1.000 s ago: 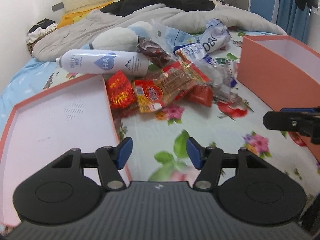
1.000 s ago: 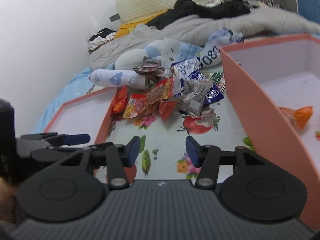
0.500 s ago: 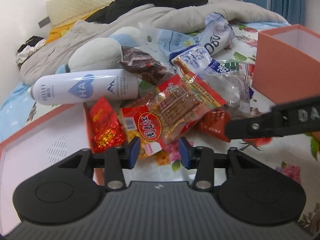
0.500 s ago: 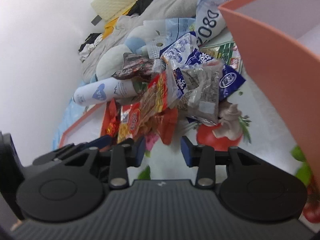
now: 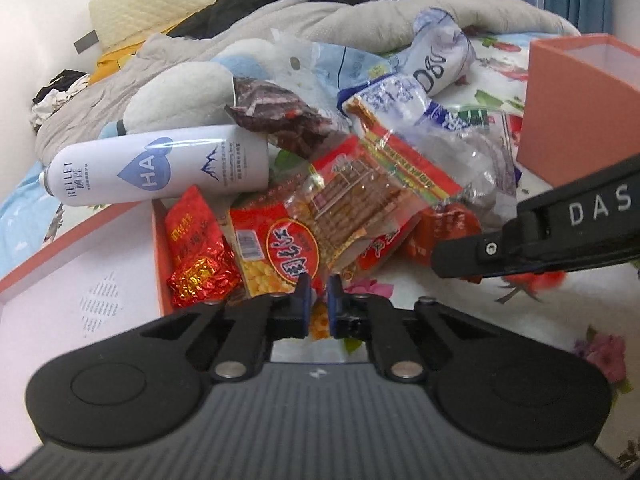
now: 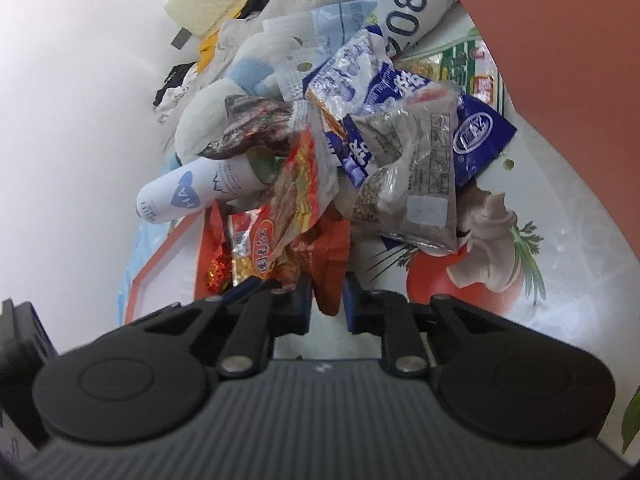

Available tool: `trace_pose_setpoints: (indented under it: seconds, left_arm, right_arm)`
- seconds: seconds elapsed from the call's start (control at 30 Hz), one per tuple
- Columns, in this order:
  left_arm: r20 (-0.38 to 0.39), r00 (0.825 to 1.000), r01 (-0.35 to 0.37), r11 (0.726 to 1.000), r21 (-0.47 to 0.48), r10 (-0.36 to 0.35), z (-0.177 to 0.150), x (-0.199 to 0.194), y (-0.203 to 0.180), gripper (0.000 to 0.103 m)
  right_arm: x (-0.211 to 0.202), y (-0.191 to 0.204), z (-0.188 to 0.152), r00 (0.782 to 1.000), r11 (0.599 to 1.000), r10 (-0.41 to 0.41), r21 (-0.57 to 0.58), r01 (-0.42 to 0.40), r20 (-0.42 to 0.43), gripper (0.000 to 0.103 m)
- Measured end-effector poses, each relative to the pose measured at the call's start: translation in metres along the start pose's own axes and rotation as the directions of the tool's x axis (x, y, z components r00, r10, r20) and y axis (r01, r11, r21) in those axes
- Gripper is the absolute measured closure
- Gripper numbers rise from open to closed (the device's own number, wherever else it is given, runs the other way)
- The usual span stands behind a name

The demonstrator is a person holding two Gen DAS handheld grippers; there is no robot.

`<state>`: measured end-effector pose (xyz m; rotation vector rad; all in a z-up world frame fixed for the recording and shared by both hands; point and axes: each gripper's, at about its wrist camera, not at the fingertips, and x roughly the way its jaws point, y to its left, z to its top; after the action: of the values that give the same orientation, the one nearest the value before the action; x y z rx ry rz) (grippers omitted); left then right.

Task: Organize snacks
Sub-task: 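Grasp a red snack packet in the pile with the right tool, then lower the red packet onto the sheet and open the right tool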

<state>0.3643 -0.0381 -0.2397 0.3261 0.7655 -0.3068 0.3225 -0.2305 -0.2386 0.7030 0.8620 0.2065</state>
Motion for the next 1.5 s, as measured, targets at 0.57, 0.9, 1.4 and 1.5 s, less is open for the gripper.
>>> trace_pose_setpoints:
  seconds: [0.57,0.9,1.4,1.5]
  left_arm:
    - [0.011,0.999,0.035,0.99,-0.135,-0.034,-0.03,-0.09,-0.02,0.1]
    - [-0.008,0.999,0.044,0.983,-0.179,-0.046,-0.072,-0.144,-0.041,0.101]
    - [0.0,0.987,0.155,0.952,-0.265,-0.161,-0.117,-0.201,-0.075,0.101]
    - [-0.007,0.985,0.164,0.944,-0.285,-0.173,-0.115,-0.196,-0.064,0.1]
  right_arm:
    - [-0.067,0.007,-0.054,0.997,0.992,-0.074,-0.1,0.075,0.015,0.087]
    - [-0.12,0.001,-0.1,0.992,0.983,-0.125,-0.128,0.128,0.036,0.087]
    - [-0.184,-0.006,-0.155,0.974,0.951,-0.223,-0.21,0.227,0.044,0.084]
    - [-0.186,-0.007,-0.159,0.968,0.939,-0.247,-0.236,0.249,0.037,0.082]
